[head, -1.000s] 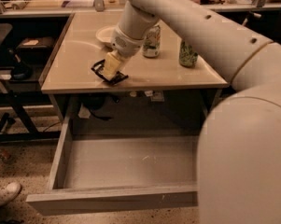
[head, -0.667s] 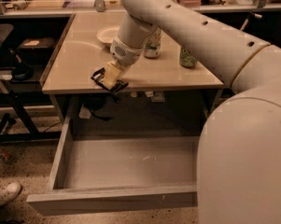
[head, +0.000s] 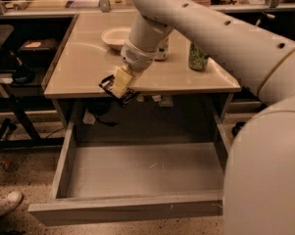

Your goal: Place rxbar chocolate into top drawer

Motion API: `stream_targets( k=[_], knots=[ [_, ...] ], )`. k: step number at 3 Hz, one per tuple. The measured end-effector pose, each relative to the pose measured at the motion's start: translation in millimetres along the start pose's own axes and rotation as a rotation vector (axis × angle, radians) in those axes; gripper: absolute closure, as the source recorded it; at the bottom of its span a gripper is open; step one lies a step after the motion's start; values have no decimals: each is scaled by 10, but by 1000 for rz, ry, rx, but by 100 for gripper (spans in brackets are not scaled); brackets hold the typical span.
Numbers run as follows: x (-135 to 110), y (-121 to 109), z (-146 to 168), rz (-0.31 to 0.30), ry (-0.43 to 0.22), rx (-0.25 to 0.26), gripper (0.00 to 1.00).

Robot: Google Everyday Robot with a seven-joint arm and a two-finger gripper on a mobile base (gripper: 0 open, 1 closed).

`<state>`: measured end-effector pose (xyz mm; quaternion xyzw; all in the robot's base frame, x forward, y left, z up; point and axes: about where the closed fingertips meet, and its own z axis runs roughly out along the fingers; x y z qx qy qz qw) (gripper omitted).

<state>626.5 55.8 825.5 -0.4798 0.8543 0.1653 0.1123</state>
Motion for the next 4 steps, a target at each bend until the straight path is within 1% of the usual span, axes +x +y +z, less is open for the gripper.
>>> stream_targets(
  k=[1, 2, 3, 4],
  knots=[
    [270, 215, -162, 54, 13, 5, 100],
    [589, 428, -216, 124, 20, 13, 100],
    [973, 574, -45, 211, 25, 5, 100],
    [1296, 558, 232, 289, 40, 15, 100]
  ],
)
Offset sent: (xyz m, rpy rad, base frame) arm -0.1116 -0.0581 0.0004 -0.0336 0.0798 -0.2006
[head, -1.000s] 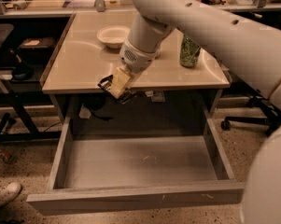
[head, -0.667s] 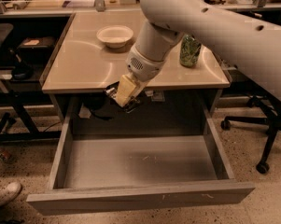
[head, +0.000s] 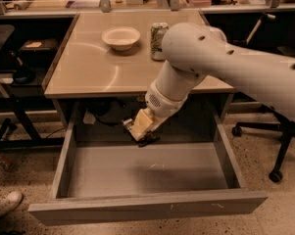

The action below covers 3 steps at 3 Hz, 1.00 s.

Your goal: Place rxbar chocolate into top drawer

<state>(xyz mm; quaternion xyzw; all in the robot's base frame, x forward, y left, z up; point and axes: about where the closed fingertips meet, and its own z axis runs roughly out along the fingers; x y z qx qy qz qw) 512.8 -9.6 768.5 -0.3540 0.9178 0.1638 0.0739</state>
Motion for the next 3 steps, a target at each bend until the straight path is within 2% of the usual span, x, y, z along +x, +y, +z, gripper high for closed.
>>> stream_targets(
  k=[1, 2, 3],
  knots=[
    [32, 2, 45, 2, 6, -1, 100],
    [91, -5, 312, 18, 31, -42, 100],
    [130, -107, 644, 56, 37, -47, 100]
  ],
)
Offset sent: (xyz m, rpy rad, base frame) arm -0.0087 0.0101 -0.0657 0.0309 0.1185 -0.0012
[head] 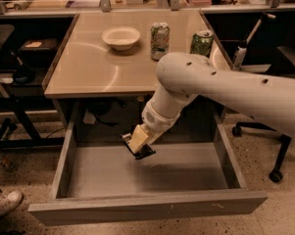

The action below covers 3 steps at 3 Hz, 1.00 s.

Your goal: Place rxbar chocolate into top drawer

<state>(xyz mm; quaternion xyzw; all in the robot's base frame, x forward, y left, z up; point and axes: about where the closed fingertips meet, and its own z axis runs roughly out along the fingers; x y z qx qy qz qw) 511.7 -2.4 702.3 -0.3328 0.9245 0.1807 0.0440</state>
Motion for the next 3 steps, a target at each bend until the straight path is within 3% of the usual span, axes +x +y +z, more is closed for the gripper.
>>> stream_targets(
  k=[3],
  knots=[
    [-59, -355, 721, 58, -24, 26, 100]
  ],
)
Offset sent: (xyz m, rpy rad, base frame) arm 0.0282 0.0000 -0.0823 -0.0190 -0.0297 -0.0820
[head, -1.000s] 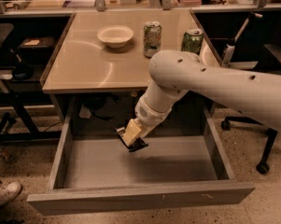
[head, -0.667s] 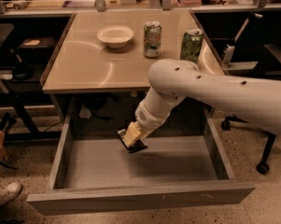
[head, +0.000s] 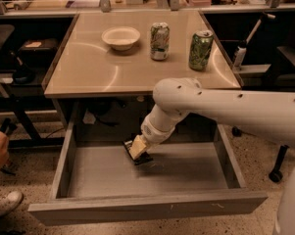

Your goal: Place rxbar chocolate into top drawer

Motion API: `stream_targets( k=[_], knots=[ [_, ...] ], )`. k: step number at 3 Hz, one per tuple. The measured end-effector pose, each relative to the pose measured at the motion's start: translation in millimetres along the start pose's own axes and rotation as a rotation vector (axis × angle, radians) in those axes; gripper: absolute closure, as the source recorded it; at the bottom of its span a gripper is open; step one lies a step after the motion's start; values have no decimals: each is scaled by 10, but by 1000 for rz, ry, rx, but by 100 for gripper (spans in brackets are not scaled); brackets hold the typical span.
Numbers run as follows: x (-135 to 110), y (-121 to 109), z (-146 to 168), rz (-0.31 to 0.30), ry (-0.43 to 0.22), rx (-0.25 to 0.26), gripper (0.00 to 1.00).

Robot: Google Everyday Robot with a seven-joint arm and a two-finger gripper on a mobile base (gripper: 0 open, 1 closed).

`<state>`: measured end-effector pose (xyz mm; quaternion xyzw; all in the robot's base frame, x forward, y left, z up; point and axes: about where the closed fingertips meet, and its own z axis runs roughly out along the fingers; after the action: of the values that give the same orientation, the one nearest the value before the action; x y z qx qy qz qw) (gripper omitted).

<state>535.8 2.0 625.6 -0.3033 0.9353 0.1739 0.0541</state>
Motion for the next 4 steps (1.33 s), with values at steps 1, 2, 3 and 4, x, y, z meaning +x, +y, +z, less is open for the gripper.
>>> stream_targets(
  k=[1, 2, 3, 4],
  knots=[
    [-21, -48, 194, 7, -3, -16, 100],
    [-18, -50, 212, 8, -2, -18, 81],
    [-18, -50, 213, 8, -2, -18, 58],
    [-18, -50, 213, 8, -1, -18, 34]
  ],
)
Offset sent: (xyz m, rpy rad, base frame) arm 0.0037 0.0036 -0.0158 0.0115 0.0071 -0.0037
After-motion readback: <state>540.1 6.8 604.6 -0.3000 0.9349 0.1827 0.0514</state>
